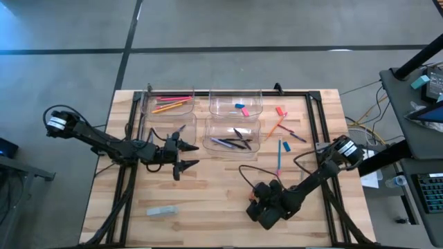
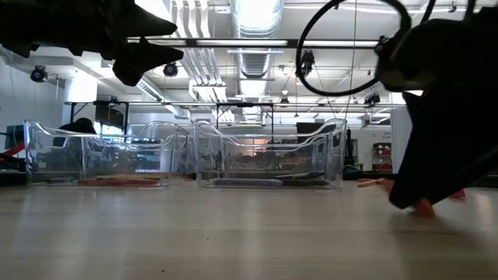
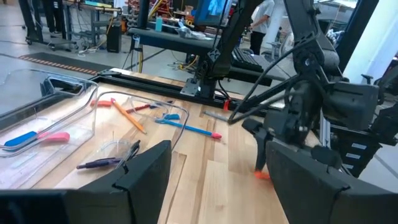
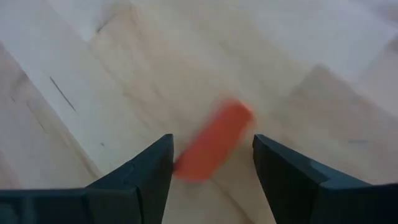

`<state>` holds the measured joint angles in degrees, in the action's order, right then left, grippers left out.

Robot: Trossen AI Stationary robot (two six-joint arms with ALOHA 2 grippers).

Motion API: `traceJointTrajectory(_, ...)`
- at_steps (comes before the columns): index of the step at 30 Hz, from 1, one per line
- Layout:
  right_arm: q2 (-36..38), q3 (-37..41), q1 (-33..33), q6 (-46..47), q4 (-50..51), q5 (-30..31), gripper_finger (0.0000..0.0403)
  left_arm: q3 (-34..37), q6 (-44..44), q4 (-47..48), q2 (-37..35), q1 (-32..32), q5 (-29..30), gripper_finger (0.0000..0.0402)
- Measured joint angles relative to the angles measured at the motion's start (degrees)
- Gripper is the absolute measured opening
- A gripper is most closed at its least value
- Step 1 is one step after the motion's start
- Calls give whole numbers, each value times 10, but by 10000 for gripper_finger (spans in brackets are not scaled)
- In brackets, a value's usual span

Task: Sort crayons/erasers/pens/pencils in bins
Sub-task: Put the bottom orange eraser into the top right transparent bin

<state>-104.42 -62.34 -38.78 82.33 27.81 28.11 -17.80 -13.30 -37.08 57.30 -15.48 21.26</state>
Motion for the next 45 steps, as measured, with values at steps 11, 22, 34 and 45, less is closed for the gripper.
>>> traceJointTrajectory(11, -19, -33, 14, -32, 63, -51, 108, 0, 0, 0, 0, 0, 0, 246)
traceJointTrajectory(22, -12, -37, 12, -89, 81, -49, 8, 0, 0, -1, 0, 0, 0, 246)
traceJointTrajectory(34, -1, -43, 10, -193, 88, 32, 25, -3, 4, -3, 0, 1, 0, 246)
traceJointTrajectory(45, -1, -15, 13, -228, 77, 95, 176, -9, 5, 0, 0, 1, 0, 246)
